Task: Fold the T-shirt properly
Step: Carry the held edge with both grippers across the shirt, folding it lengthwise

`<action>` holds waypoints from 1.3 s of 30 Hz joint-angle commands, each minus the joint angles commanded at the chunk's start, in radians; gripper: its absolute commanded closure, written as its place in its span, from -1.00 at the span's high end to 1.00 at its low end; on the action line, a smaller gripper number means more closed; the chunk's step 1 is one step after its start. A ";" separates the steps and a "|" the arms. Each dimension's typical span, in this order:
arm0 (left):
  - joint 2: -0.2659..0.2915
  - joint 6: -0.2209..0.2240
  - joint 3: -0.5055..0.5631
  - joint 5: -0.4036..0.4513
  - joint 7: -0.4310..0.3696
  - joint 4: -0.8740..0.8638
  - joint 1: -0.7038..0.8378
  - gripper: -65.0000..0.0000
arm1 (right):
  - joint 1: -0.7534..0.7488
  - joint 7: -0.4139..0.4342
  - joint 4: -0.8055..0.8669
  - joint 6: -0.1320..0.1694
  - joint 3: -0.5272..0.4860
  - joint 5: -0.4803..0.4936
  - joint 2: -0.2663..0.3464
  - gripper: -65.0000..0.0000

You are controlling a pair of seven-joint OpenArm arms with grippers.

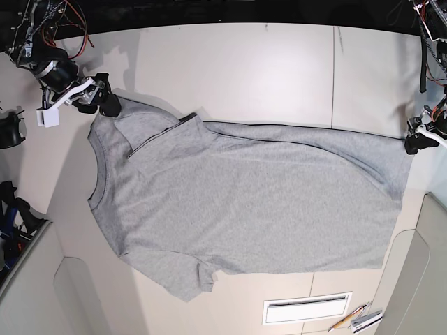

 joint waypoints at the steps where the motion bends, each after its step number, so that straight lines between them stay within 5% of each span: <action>1: 0.004 0.000 0.000 0.000 -0.006 -0.015 -0.008 0.47 | 0.008 -0.001 -0.011 0.000 -0.010 0.000 -0.005 0.40; 8: 0.003 -0.002 0.000 -0.004 -0.021 -0.217 -0.133 0.47 | 0.047 0.000 -0.023 0.001 -0.048 0.000 -0.033 0.40; 16: 0.006 -0.036 0.015 0.002 -0.008 -0.219 -0.129 0.47 | 0.074 0.022 -0.024 0.000 -0.063 0.000 -0.033 0.39; 18: 0.006 -0.036 0.062 0.027 -0.003 -0.219 -0.129 0.46 | 0.080 0.023 -0.025 0.000 -0.063 0.000 -0.033 0.27; 21: 0.006 -0.035 0.145 0.060 -0.006 -0.219 -0.129 0.45 | 0.080 0.022 -0.025 0.001 -0.063 -0.001 -0.032 -0.28; 24: 0.006 -0.037 0.178 0.060 -0.009 -0.219 -0.129 -0.11 | 0.080 0.024 -0.025 0.001 -0.062 -0.008 -0.032 -0.78; 27: 0.006 -0.126 0.178 0.060 -0.018 -0.219 -0.129 -0.97 | 0.080 0.024 -0.025 0.011 -0.062 -0.008 -0.032 -1.00; 32: 0.002 -0.217 0.176 0.059 -0.002 -0.219 -0.130 -1.00 | 0.080 0.018 -0.022 0.011 -0.062 -0.008 -0.027 -1.00; 39: -0.009 -0.217 0.175 -0.099 0.180 -0.204 -0.129 -1.00 | 0.074 -0.090 -0.018 0.019 0.024 0.043 -0.011 -1.00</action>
